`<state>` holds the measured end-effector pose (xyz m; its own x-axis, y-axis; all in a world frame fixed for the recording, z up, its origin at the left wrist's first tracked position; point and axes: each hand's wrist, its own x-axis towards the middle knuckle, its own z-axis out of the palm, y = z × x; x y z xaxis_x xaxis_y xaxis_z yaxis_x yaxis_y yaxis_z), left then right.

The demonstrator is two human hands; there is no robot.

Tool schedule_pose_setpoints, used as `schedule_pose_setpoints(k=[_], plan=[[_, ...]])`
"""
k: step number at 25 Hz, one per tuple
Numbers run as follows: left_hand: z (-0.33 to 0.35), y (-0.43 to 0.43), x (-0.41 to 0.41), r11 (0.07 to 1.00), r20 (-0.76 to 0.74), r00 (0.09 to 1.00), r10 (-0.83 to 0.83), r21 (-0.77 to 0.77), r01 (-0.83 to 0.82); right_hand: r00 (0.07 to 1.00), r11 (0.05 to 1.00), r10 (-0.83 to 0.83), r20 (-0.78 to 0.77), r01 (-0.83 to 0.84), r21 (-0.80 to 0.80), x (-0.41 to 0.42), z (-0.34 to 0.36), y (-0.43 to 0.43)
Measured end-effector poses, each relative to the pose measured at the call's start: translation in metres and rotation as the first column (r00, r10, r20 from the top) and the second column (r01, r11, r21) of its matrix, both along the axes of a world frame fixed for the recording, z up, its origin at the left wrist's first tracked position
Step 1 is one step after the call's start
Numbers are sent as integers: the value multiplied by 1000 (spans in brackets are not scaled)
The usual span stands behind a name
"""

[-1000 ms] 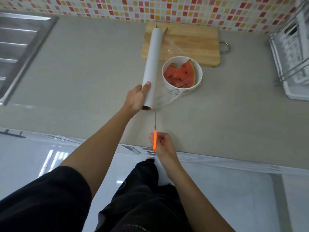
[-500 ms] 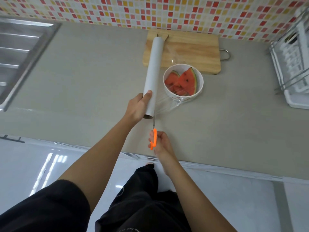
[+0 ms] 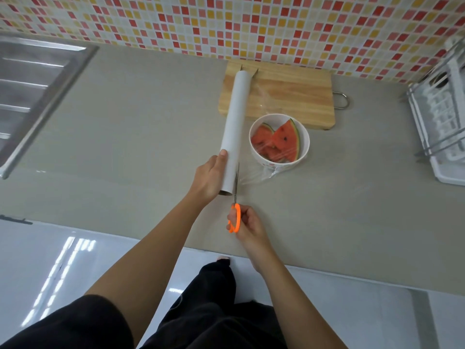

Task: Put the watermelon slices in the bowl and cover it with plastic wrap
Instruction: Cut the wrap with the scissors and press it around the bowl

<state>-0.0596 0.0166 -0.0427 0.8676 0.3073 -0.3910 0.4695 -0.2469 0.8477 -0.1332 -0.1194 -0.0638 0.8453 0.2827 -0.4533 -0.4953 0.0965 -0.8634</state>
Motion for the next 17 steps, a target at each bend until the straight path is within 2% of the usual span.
schedule_pose_setpoints(k=[17], plan=[[-18,7,4,999,39,999,-5,-36,6,987,989,42,157,-19,-148,74,-5,16]])
